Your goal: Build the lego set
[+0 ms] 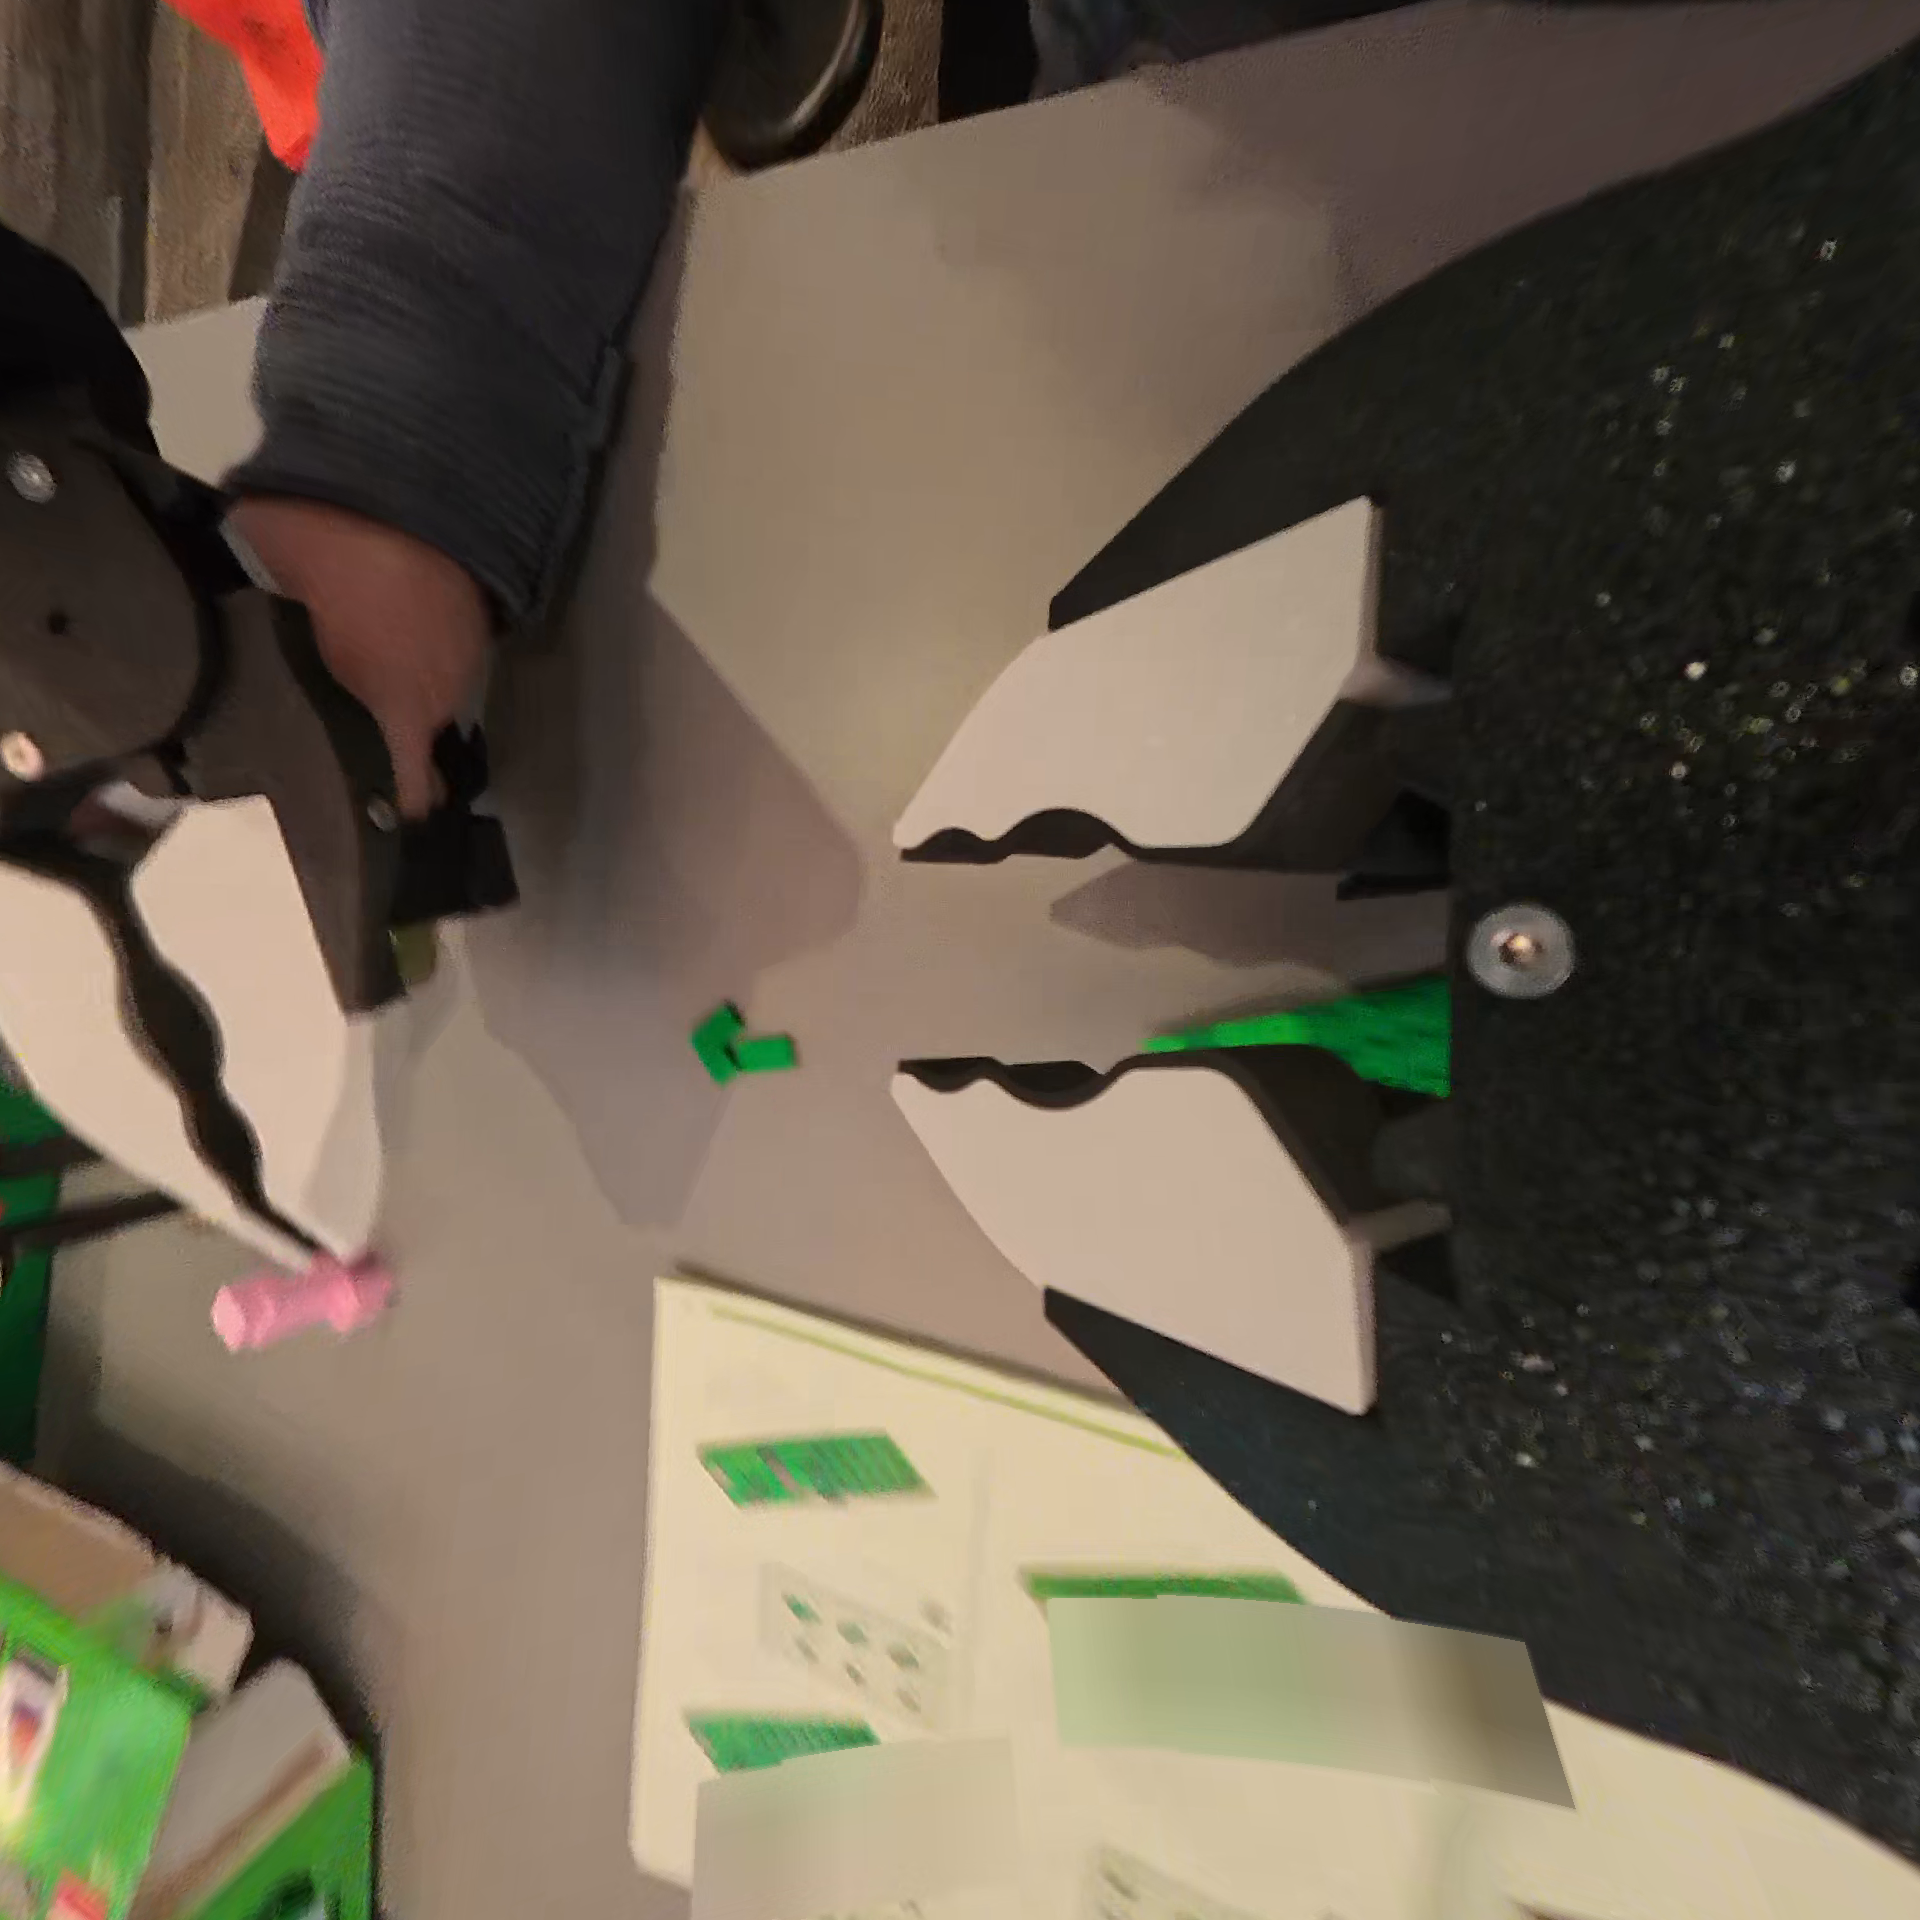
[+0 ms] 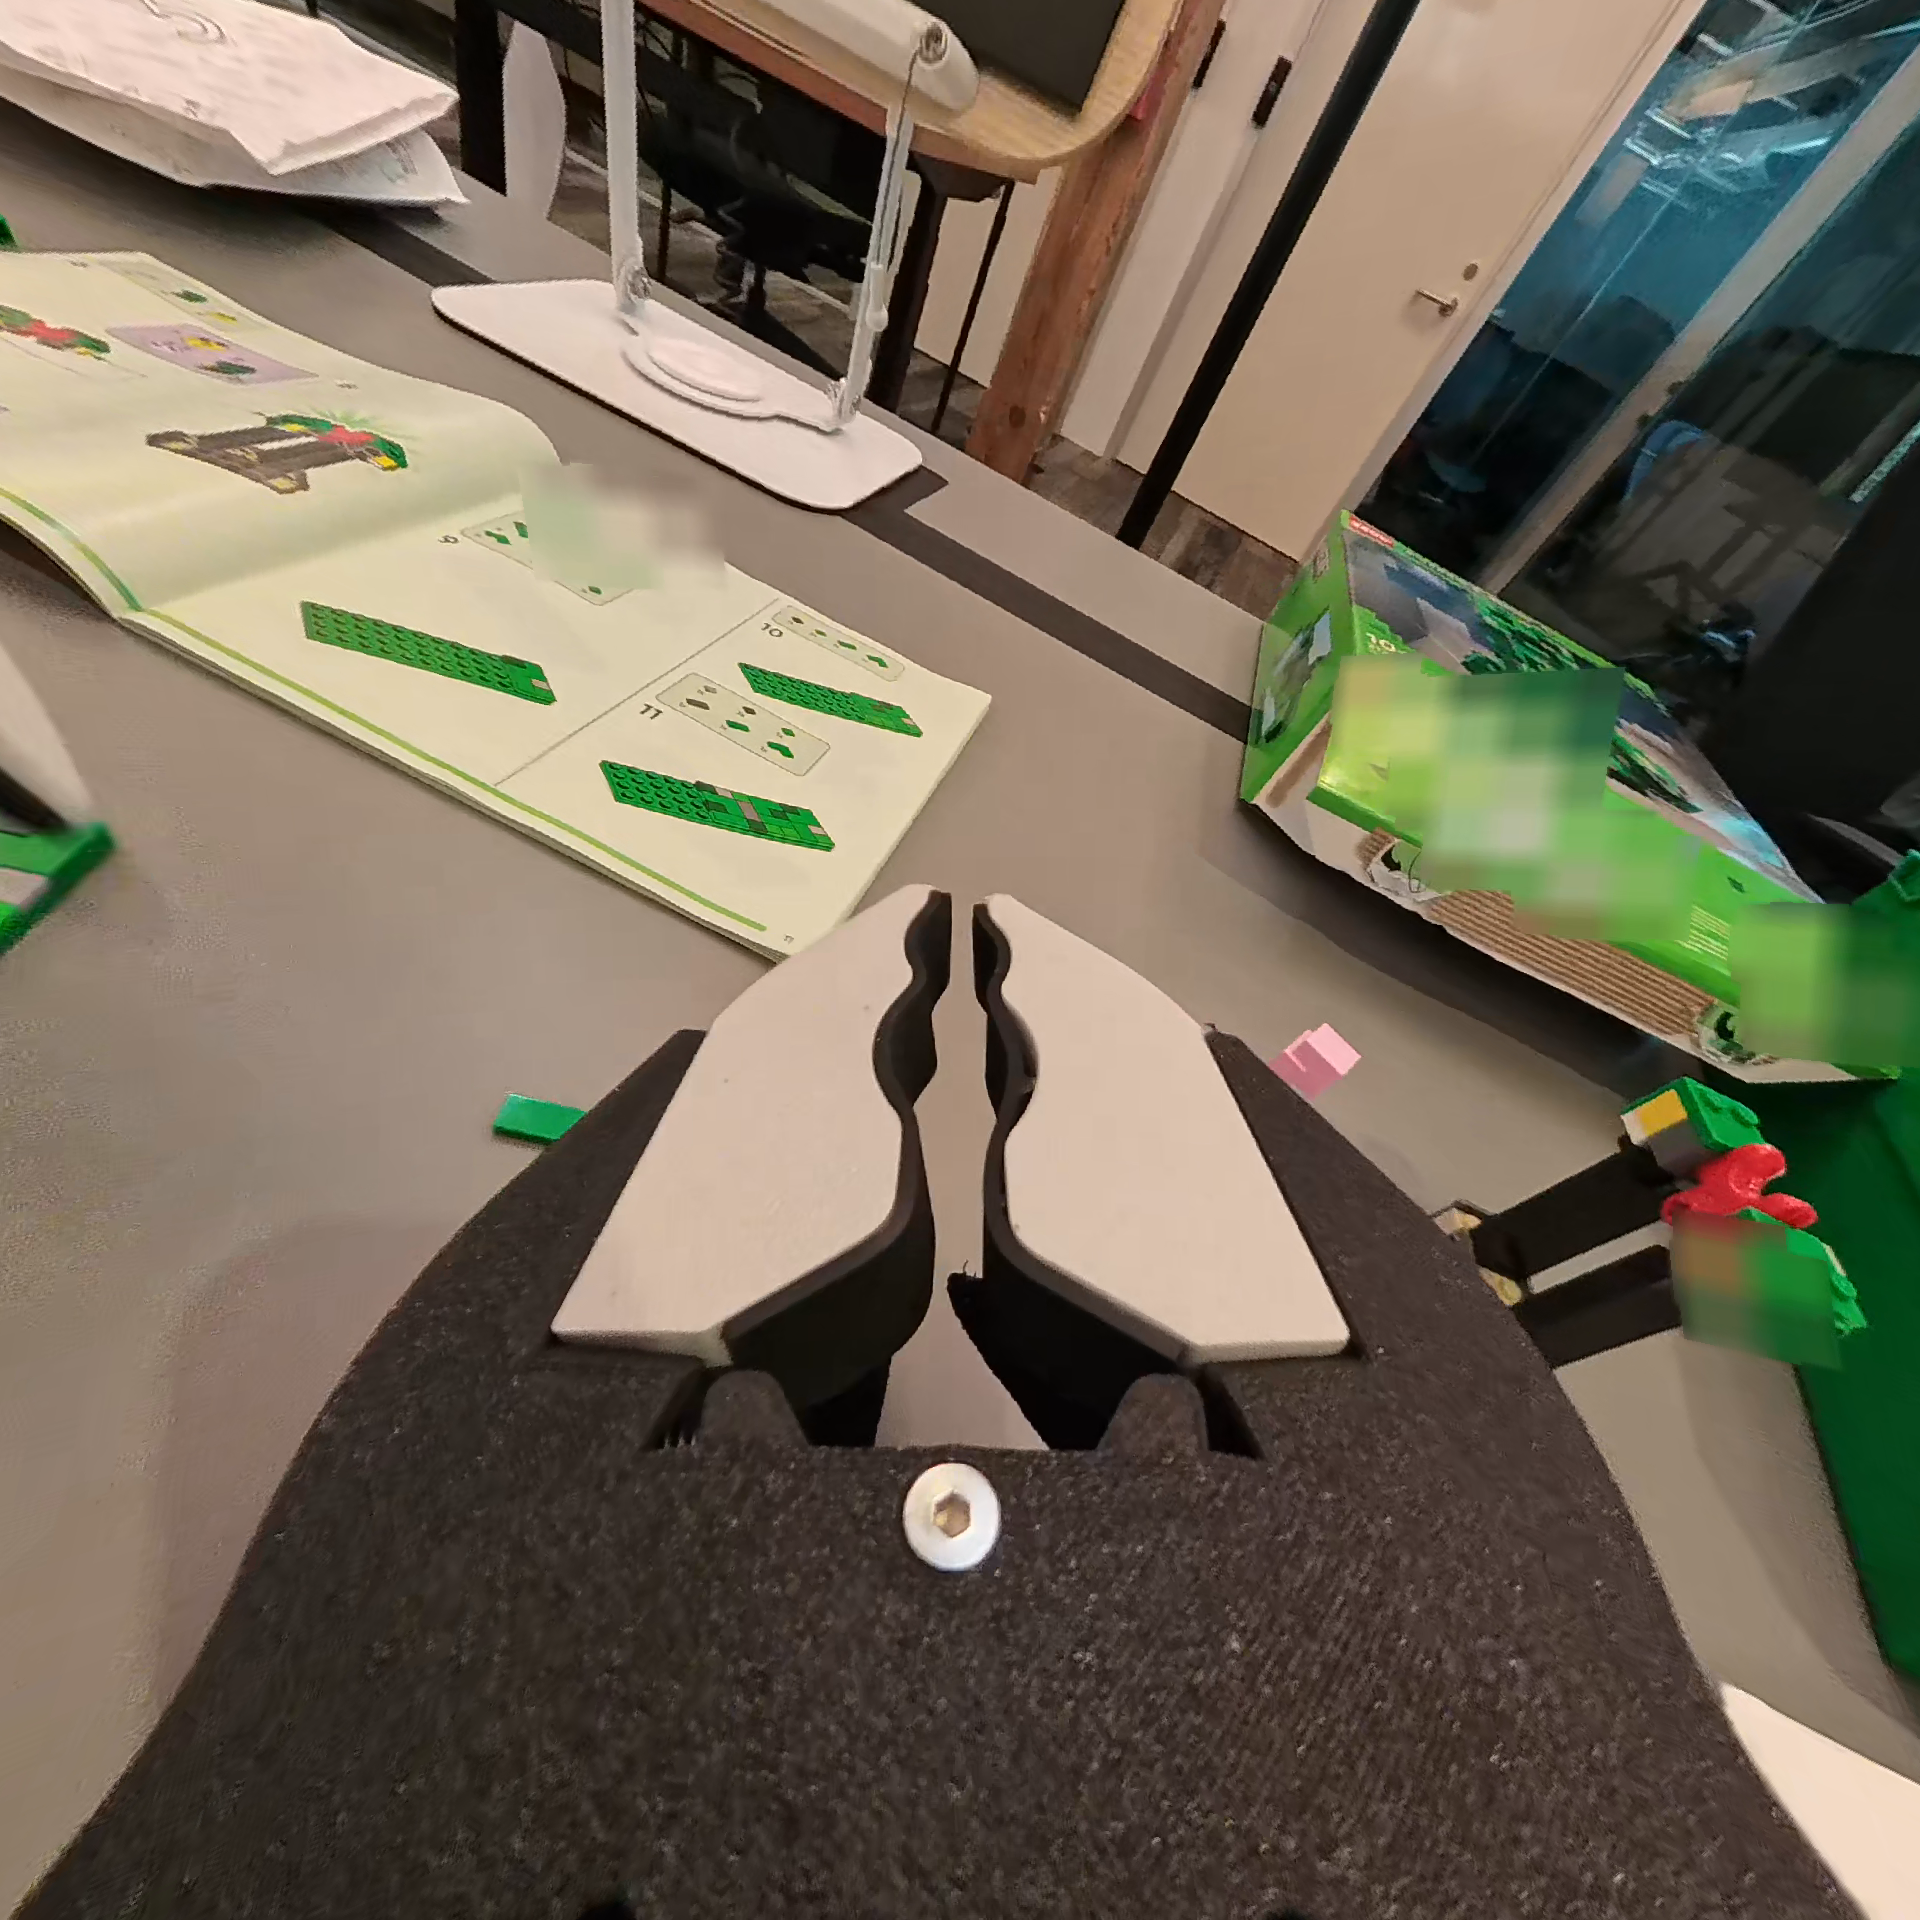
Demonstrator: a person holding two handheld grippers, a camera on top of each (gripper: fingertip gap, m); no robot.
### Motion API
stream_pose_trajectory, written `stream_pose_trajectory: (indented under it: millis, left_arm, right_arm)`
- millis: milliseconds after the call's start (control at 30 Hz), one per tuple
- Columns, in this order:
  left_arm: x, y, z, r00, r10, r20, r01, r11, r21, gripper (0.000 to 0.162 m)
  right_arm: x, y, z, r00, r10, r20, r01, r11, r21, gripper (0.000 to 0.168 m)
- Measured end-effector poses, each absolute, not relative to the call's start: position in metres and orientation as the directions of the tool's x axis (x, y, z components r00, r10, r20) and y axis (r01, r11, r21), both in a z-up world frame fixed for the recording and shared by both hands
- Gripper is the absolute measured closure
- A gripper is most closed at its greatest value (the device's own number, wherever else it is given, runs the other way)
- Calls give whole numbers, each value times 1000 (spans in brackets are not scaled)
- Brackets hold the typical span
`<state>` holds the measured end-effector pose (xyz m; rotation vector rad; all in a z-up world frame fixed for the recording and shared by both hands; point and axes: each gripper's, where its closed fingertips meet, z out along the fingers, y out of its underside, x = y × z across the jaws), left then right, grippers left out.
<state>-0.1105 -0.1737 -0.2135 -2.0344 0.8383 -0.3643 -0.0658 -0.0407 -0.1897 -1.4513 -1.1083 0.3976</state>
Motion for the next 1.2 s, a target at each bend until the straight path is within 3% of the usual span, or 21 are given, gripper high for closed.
stream_pose_trajectory:
  millis: [233, 367, 500, 633, 867, 1200]
  left_arm:
    - [-288, -251, -199, 965, -229, -127, -229, -506, -831, 136]
    - [-379, -296, -202, 991, 28, -128, -88, -576, -813, 138]
    - [-415, -312, -211, 991, 49, -122, -62, -647, -760, 141]
    - [-445, -334, -225, 968, 83, -237, -90, -769, -634, 141]
    - [-426, -344, -238, 998, 52, -33, 16, -732, -681, 142]
    - [-408, -331, -240, 999, -12, -38, -34, -728, -685, 134]
  right_arm:
    - [-82, -54, -196, 426, 834, 351, 403, 172, -899, 165]
    - [-93, -63, -201, 390, 848, 359, 418, 185, -890, 165]
    - [-98, -65, -208, 366, 848, 384, 451, 199, -870, 165]
    - [-99, -67, -206, 360, 837, 412, 448, 232, -863, 165]
    - [-99, -66, -204, 369, 839, 400, 432, 226, -873, 165]
    - [-122, -95, -188, 349, 886, 306, 335, 187, -924, 164]
